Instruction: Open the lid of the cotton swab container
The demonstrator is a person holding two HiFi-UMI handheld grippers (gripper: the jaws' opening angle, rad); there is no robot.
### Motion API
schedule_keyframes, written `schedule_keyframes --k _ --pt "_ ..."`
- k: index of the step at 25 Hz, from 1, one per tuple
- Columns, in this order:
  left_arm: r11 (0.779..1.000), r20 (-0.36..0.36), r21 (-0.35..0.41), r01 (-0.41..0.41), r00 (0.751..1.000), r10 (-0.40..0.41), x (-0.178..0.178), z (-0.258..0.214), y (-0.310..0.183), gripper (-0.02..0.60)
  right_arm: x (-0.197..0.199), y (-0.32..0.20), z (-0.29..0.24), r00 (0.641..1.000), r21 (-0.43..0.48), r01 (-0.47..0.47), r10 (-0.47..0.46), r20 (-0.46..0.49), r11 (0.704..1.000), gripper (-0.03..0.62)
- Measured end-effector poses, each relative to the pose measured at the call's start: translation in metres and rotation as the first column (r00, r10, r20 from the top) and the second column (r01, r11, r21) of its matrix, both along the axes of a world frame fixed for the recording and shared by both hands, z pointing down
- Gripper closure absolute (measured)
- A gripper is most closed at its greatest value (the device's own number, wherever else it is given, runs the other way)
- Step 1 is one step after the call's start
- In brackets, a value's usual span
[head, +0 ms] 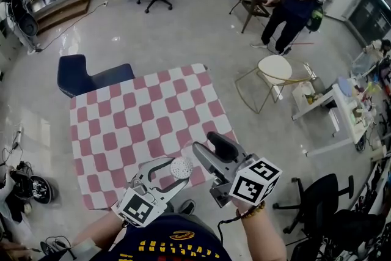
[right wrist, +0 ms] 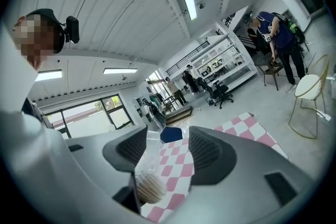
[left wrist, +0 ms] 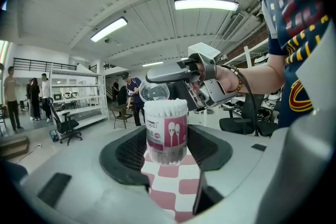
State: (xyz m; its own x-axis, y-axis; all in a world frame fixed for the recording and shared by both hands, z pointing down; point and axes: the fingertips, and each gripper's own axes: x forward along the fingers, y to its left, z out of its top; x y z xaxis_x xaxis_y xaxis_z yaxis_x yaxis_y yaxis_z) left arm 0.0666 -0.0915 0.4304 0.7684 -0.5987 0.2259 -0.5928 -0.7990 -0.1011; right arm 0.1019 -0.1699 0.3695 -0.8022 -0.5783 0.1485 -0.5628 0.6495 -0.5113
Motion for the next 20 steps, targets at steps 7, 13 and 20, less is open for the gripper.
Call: schedule_keyframes --k 7,13,20 --pt "1.000 -0.009 0.001 -0.020 1.000 0.020 0.007 0.000 0.003 0.336 0.008 -0.008 0.022 1.000 -0.058 -0.017 0.018 0.001 0.998 0.344" --pt "0.997 -0.015 -0.071 0.007 1.000 -0.008 0.004 0.015 -0.003 0.336 0.006 -0.004 0.012 0.999 -0.059 -0.013 0.016 0.048 0.998 0.344" --pt "0.994 -0.007 -0.094 0.064 0.998 -0.065 -0.007 0.026 -0.015 0.336 0.008 0.004 -0.004 0.999 0.017 -0.030 0.030 0.025 0.999 0.344"
